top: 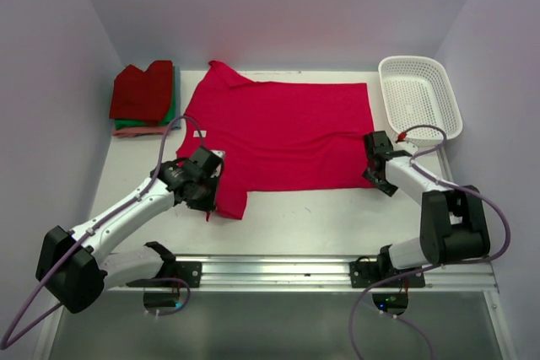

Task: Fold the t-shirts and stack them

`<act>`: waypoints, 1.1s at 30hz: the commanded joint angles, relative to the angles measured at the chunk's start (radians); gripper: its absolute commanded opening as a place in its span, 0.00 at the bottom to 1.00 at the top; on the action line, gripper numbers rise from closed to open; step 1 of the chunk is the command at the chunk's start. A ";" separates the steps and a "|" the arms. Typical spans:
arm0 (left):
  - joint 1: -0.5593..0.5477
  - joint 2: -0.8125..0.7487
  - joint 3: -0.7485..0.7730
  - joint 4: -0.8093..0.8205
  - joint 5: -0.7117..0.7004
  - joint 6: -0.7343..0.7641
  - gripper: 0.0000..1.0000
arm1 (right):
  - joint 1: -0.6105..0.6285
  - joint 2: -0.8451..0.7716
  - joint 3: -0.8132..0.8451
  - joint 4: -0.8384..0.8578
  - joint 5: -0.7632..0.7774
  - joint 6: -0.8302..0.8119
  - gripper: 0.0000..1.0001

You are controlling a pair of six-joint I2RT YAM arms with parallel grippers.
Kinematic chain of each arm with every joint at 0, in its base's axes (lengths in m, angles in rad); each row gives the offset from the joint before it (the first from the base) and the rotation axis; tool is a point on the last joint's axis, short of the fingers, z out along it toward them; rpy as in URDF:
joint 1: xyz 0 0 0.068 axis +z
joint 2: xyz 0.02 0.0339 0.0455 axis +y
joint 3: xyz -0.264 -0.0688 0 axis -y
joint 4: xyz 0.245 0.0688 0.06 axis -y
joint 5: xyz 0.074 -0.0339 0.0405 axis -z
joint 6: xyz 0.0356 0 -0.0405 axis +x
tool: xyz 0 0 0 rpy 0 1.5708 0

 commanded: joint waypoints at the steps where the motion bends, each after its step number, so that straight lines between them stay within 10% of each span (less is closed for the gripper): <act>1: -0.003 -0.024 0.008 -0.006 -0.010 0.009 0.00 | -0.016 0.022 -0.015 0.103 0.021 0.023 0.58; 15: -0.005 -0.019 0.009 -0.021 -0.019 0.003 0.00 | -0.019 0.018 -0.031 0.108 -0.010 0.031 0.01; 33: -0.003 -0.159 0.103 -0.112 -0.020 -0.045 0.00 | -0.019 -0.315 0.014 -0.161 -0.069 -0.069 0.00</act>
